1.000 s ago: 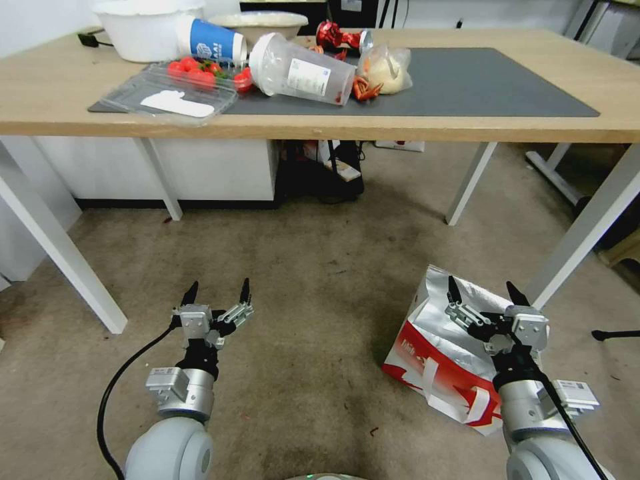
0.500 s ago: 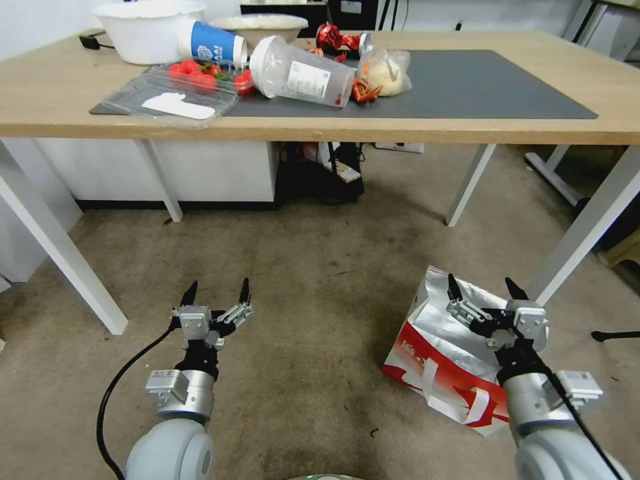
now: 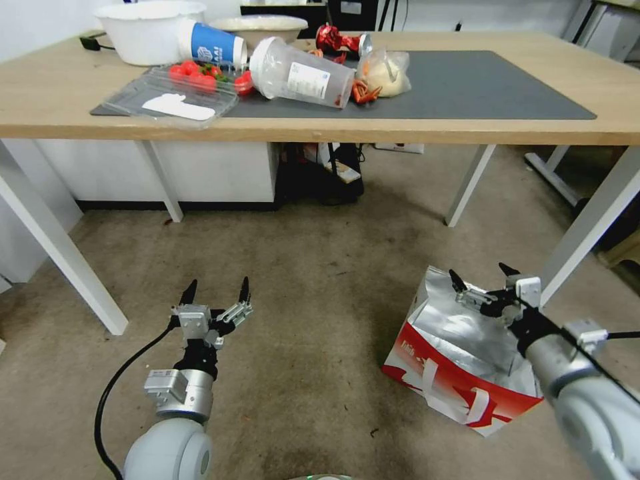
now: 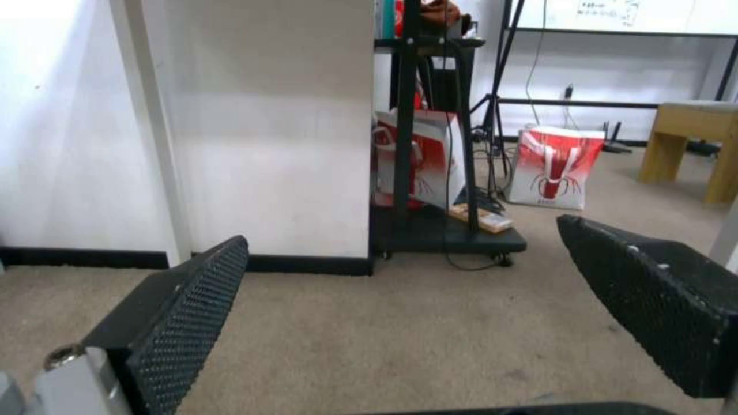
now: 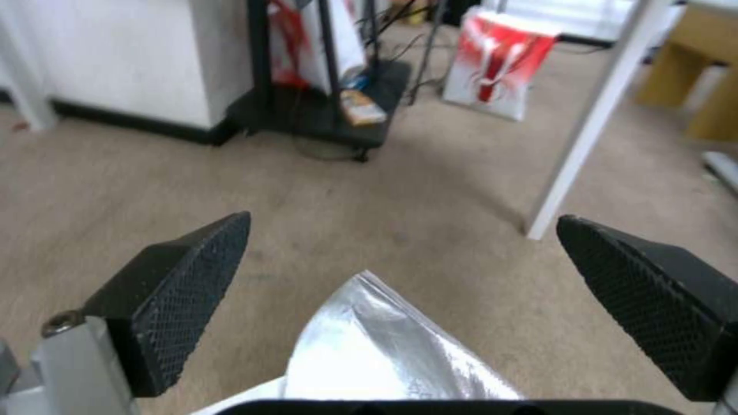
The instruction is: Pick up the food delivery bag from the floor and place it on the table.
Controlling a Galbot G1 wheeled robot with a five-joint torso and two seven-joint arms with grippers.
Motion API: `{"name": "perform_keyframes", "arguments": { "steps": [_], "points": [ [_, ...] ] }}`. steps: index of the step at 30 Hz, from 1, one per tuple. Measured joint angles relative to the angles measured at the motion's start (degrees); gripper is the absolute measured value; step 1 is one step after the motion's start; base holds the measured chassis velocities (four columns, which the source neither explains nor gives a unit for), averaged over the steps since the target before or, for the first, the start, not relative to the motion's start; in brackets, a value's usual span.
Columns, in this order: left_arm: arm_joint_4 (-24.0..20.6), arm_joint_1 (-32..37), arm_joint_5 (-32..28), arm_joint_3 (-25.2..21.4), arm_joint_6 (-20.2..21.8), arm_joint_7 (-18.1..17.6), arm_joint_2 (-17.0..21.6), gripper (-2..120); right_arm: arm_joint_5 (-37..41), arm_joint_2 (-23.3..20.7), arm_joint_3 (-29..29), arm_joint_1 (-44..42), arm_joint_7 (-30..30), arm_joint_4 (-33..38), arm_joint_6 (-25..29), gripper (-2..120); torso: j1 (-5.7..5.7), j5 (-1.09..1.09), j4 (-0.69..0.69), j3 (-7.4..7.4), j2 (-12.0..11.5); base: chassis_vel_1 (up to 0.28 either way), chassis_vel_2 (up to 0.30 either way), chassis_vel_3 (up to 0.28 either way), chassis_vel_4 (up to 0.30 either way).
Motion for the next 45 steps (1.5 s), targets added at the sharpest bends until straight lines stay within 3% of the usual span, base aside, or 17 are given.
{"name": "perform_keyframes", "arguments": {
  "steps": [2,3,7,15,25,35,45],
  "points": [
    [-0.13,-0.02,-0.01,-0.02,0.02,0.02,-0.07,100,2.37,-5.08,-0.86,1.96,-2.99,-3.14,-0.82,100,0.00,-0.01,0.00,0.00,0.01,0.000,0.000,0.000,0.000],
    [-0.13,-0.02,-0.01,-0.02,0.02,0.02,-0.07,100,2.37,-5.08,-0.86,1.96,-2.99,-3.14,-0.82,100,0.00,-0.01,0.00,0.00,0.01,0.000,0.000,0.000,0.000],
    [-0.30,-0.01,-0.06,-0.15,0.05,0.03,-0.09,100,3.85,-12.26,-3.00,5.68,-12.09,-9.75,-0.83,100,0.00,-0.01,0.01,0.00,0.02,0.000,0.000,0.000,0.000],
    [-0.43,0.00,-0.10,-0.21,0.06,0.04,-0.46,100,1.97,-18.71,-7.80,11.15,-19.56,-20.14,1.32,100,0.00,0.00,0.00,0.00,0.05,0.000,0.000,0.000,0.000],
    [-0.57,0.10,-0.09,-0.46,0.00,0.04,-0.86,100,2.37,-19.96,-18.27,20.98,-25.86,-28.54,8.47,100,0.01,-0.02,0.00,0.00,0.06,0.000,0.000,0.000,0.000],
    [-0.68,0.14,-0.09,-0.55,-0.04,0.03,-1.06,100,-3.92,-18.69,-27.25,27.87,-26.85,-33.63,10.43,99,0.01,-0.01,0.00,0.00,0.07,0.000,0.000,0.000,0.000],
    [-0.70,0.15,-0.08,-0.58,-0.05,0.03,-1.12,100,-4.57,-18.38,-31.27,31.19,-27.63,-36.47,11.61,99,0.01,-0.03,0.01,0.00,0.07,0.000,0.000,0.000,0.000]
  ]
}}
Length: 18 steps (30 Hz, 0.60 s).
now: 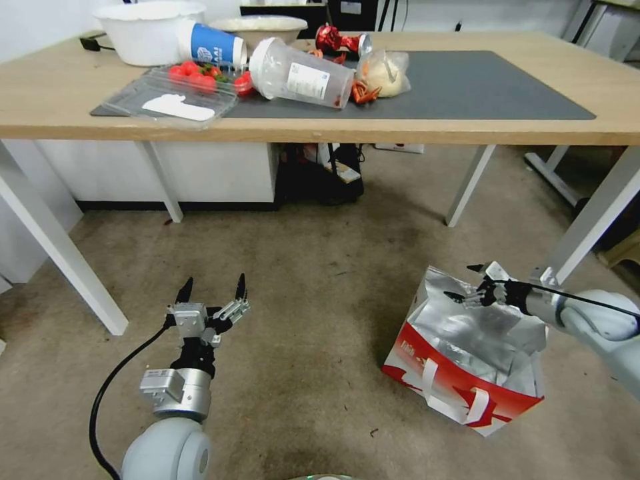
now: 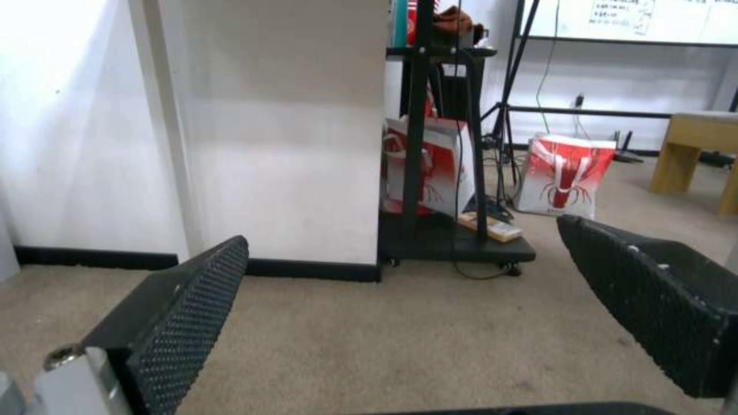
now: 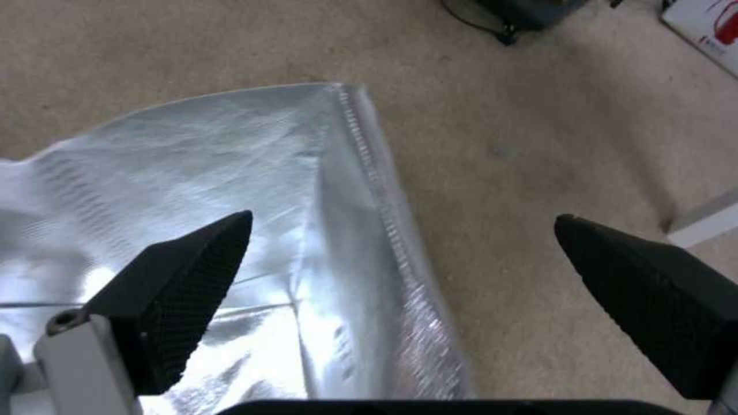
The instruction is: Pick up the food delivery bag from the floor and place it on the table.
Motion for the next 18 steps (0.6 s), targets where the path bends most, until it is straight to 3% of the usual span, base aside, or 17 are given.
{"name": "perform_keyframes", "arguments": {
  "steps": [7,12,18],
  "points": [
    [-0.01,0.03,0.01,-0.09,0.00,-0.01,0.00,100,0.02,0.55,-2.90,2.52,-0.52,-1.94,0.74,84,0.00,0.02,-0.03,0.00,0.00,0.000,0.000,0.000,0.000],
    [-0.01,0.03,0.01,-0.14,0.00,-0.01,-0.03,100,-0.54,1.30,-4.79,4.72,-0.66,-3.65,1.71,59,0.00,0.00,0.00,0.00,0.01,0.000,0.000,0.000,0.000],
    [-0.01,0.17,0.07,-0.27,0.01,-0.02,-0.24,100,-2.40,3.17,-8.36,9.17,-0.87,-7.42,2.96,57,0.00,0.01,0.00,0.00,0.00,0.000,0.000,0.000,0.000]
  ]
}}
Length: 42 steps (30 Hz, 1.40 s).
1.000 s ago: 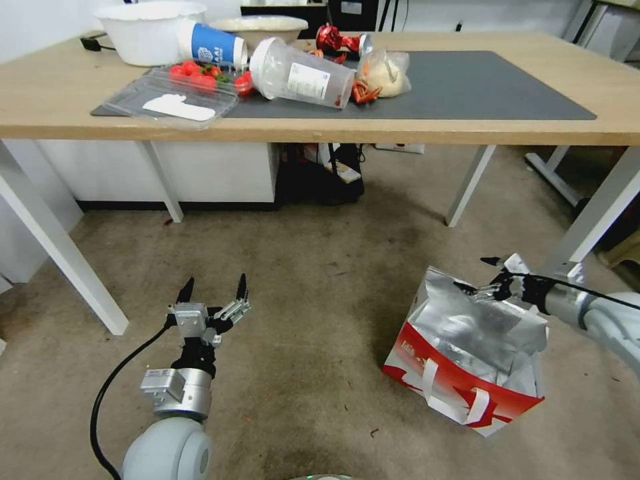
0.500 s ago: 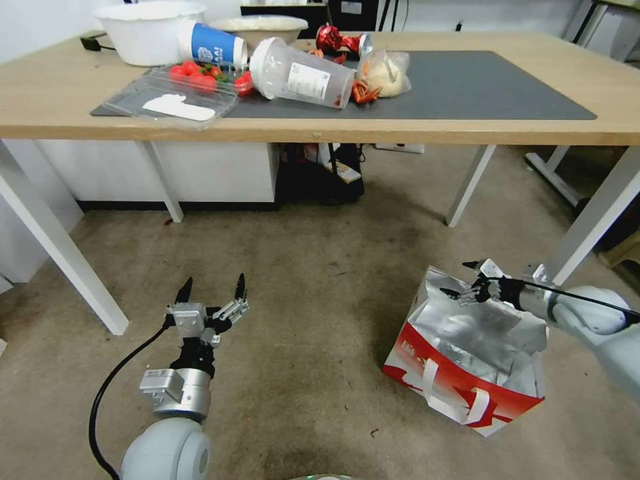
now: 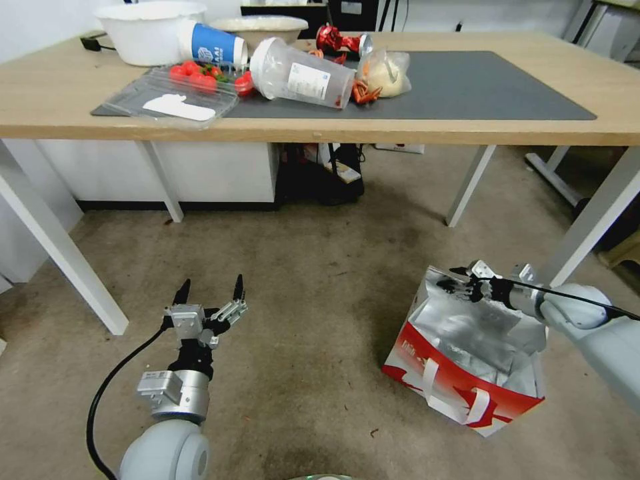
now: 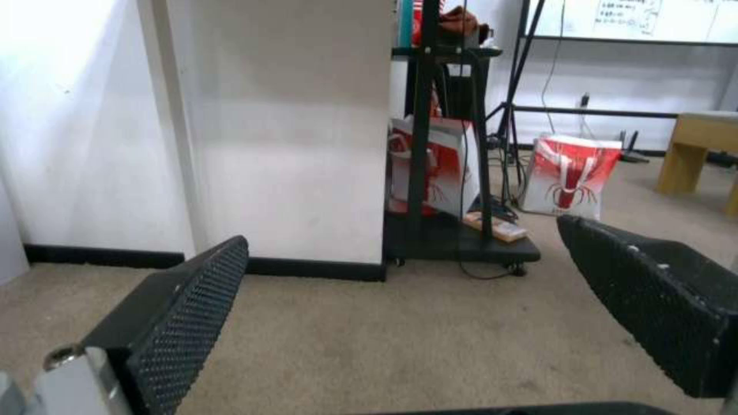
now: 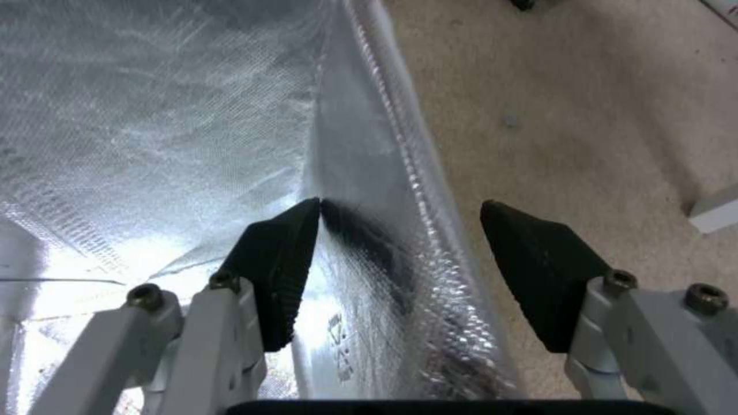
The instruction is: Pick up the food delivery bag from the floor and place it on the table.
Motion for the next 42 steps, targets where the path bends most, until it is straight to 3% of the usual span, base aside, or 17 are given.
{"name": "perform_keyframes", "arguments": {
  "steps": [9,24,30,37,42],
  "points": [
    [-0.25,0.45,0.05,-0.32,-0.21,-0.03,-0.18,100,-2.50,2.33,-3.29,3.11,-0.50,-4.24,0.26,51,0.00,0.00,-0.01,0.00,0.01,0.000,0.000,0.000,0.000],
    [-0.17,0.26,0.04,-0.41,-0.35,-0.08,-0.32,100,-5.32,3.89,-5.63,4.25,-2.38,-7.91,-0.47,0,0.00,0.00,-0.01,0.00,0.01,0.000,0.000,0.000,0.000],
    [-0.20,0.35,0.03,-0.39,-0.46,-0.09,-0.26,100,-5.18,3.55,-3.41,1.96,-2.47,-6.89,-0.71,0,0.00,0.01,0.00,0.00,0.01,0.000,0.000,0.000,0.000],
    [-0.21,0.32,0.01,-0.26,-0.46,-0.08,-0.18,100,1.09,1.32,4.46,-5.63,-1.58,-1.40,-2.68,0,0.00,0.00,-0.01,0.00,0.02,0.000,0.000,0.000,0.000],
    [-0.18,0.25,0.01,-0.05,-0.46,-0.06,-0.11,100,3.45,-0.03,6.10,-7.89,-1.93,0.73,-2.79,0,0.00,0.01,-0.02,0.00,0.01,0.000,0.000,0.000,0.000]
  ]
}}
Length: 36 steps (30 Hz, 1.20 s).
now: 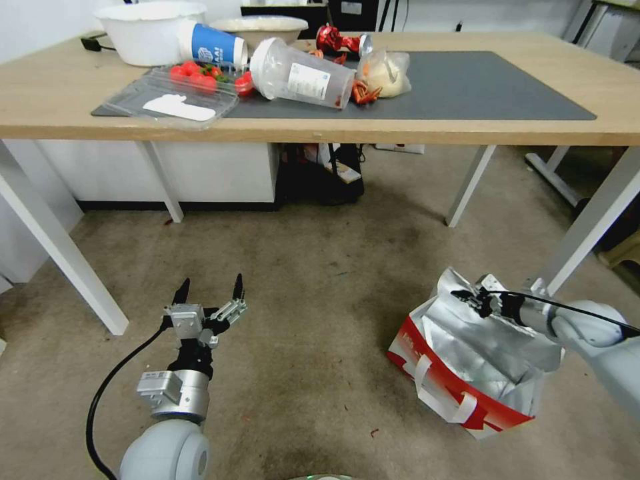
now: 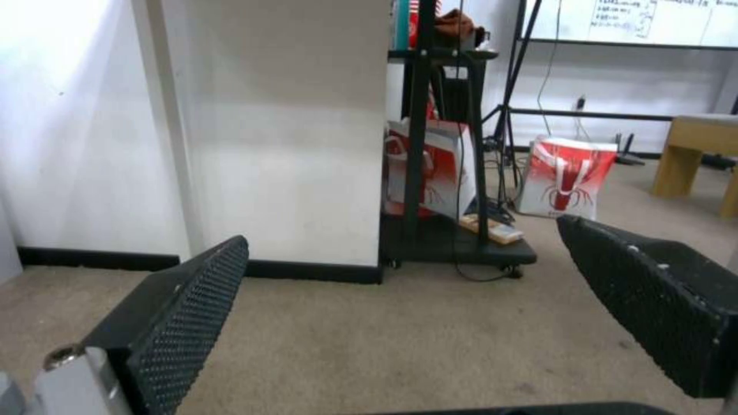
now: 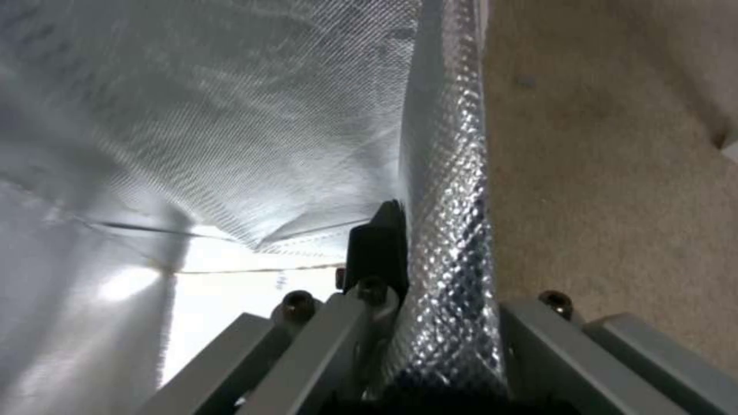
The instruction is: Pick up the food delivery bag from the floor and place it on the table.
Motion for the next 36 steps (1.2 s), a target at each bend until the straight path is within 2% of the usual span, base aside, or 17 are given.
{"name": "perform_keyframes", "arguments": {
  "steps": [4,7,22,27,36],
  "points": [
    [0.01,-0.04,0.00,0.16,0.03,0.02,0.03,100,3.30,-1.62,1.49,-1.53,-1.41,2.52,-0.05,0,0.00,0.00,0.01,0.00,0.00,0.000,0.000,0.000,0.000],
    [0.01,-0.09,0.01,0.32,0.11,0.10,0.07,100,8.74,-4.99,4.41,-4.21,-3.20,8.27,-1.10,0,0.00,0.00,0.01,0.00,0.00,0.000,0.000,0.000,0.000],
    [-0.13,-0.20,0.02,0.59,0.16,0.18,0.31,100,19.88,-13.10,11.14,-10.46,-6.11,21.11,-3.36,0,0.00,-0.01,0.01,0.00,0.00,0.000,0.000,0.000,0.000],
    [-0.13,-0.20,0.02,0.65,0.16,0.19,0.32,100,21.37,-14.45,11.72,-10.95,-6.55,22.95,-3.59,0,0.00,-0.02,0.01,0.00,0.00,0.000,0.000,0.000,0.000],
    [-0.68,-0.25,0.01,0.76,0.24,0.34,0.37,100,25.56,-18.85,13.13,-11.80,-8.45,31.83,-4.63,0,0.00,-0.01,0.02,0.00,0.00,0.000,0.000,0.000,0.000]
  ]
}}
